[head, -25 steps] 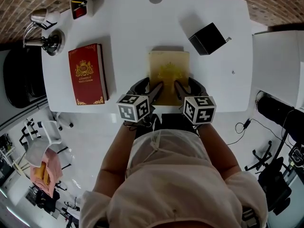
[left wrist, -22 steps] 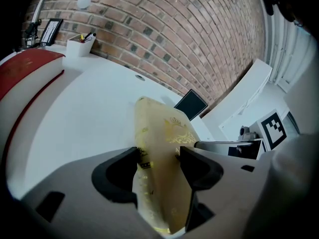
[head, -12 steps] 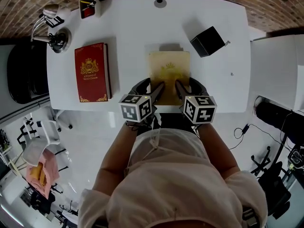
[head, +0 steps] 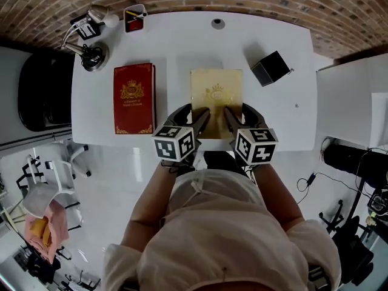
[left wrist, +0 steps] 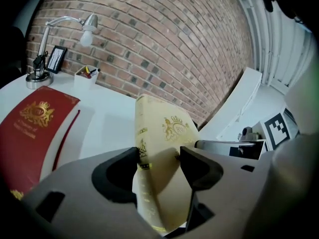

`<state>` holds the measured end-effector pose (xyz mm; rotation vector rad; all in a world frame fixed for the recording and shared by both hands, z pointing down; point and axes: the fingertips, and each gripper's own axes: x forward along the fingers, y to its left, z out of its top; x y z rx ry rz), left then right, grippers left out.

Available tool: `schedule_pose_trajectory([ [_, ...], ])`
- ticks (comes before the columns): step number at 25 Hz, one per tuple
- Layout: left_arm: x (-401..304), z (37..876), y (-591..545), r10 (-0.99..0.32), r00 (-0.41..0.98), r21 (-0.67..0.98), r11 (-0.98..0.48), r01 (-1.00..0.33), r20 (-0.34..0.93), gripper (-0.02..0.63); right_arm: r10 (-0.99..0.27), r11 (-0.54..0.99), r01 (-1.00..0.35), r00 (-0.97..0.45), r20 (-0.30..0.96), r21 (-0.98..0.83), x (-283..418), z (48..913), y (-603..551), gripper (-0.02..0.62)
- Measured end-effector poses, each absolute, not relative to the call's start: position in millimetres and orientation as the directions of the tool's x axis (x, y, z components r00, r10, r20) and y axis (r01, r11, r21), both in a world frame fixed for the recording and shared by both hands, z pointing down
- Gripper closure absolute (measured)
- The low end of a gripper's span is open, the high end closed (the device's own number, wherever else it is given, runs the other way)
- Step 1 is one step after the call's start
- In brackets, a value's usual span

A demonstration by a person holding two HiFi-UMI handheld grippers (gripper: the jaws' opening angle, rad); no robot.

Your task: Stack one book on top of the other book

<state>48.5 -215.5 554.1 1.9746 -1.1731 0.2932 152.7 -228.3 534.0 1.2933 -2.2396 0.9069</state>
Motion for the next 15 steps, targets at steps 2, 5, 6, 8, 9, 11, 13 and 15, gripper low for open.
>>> schedule_pose_trajectory([
  [2, 32.5, 543.7, -216.8, -0.63, 0.548, 0.51, -0.265, -0.818, 0.551, 0.347, -0.625, 0.355, -0.873, -0.488, 0.609, -0.335, 137.1, 524.4, -228.0, 0.37],
  [5, 3.0, 525.0, -222.4, -0.641, 0.556, 0.497, -0.298, -0.815, 0.528, 0.347, -0.655, 0.354, -0.874, -0.485, 0.579, -0.332, 108.1, 506.6, -230.2, 0.37],
  [6, -7.8, 518.8, -224.3, -0.648, 0.558, 0.493, -0.307, -0.814, 0.518, 0.347, -0.664, 0.357, -0.874, -0.486, 0.569, -0.33, 97.4, 500.9, -230.9, 0.37],
  [8, -30.7, 508.7, -224.9, -0.661, 0.556, 0.488, -0.314, -0.815, 0.504, 0.348, -0.672, 0.366, -0.873, -0.488, 0.557, -0.323, 74.7, 491.4, -229.9, 0.37],
  [9, -42.6, 505.0, -223.9, -0.666, 0.553, 0.486, -0.313, -0.816, 0.501, 0.347, -0.673, 0.371, -0.872, -0.49, 0.554, -0.319, 62.9, 487.8, -228.6, 0.37],
  [11, -67.3, 499.8, -222.1, -0.674, 0.546, 0.486, -0.305, -0.819, 0.497, 0.347, -0.673, 0.378, -0.87, -0.493, 0.551, -0.316, 38.3, 482.7, -226.8, 0.37],
  [13, -93.8, 496.4, -220.5, -0.684, 0.536, 0.487, -0.292, -0.823, 0.496, 0.348, -0.671, 0.379, -0.868, -0.496, 0.551, -0.32, 12.1, 479.7, -224.8, 0.37],
  [15, -121.0, 493.8, -218.1, -0.696, 0.52, 0.486, -0.273, -0.83, 0.496, 0.347, -0.667, 0.384, -0.864, -0.503, 0.55, -0.325, -14.4, 478.0, -222.2, 0.37],
])
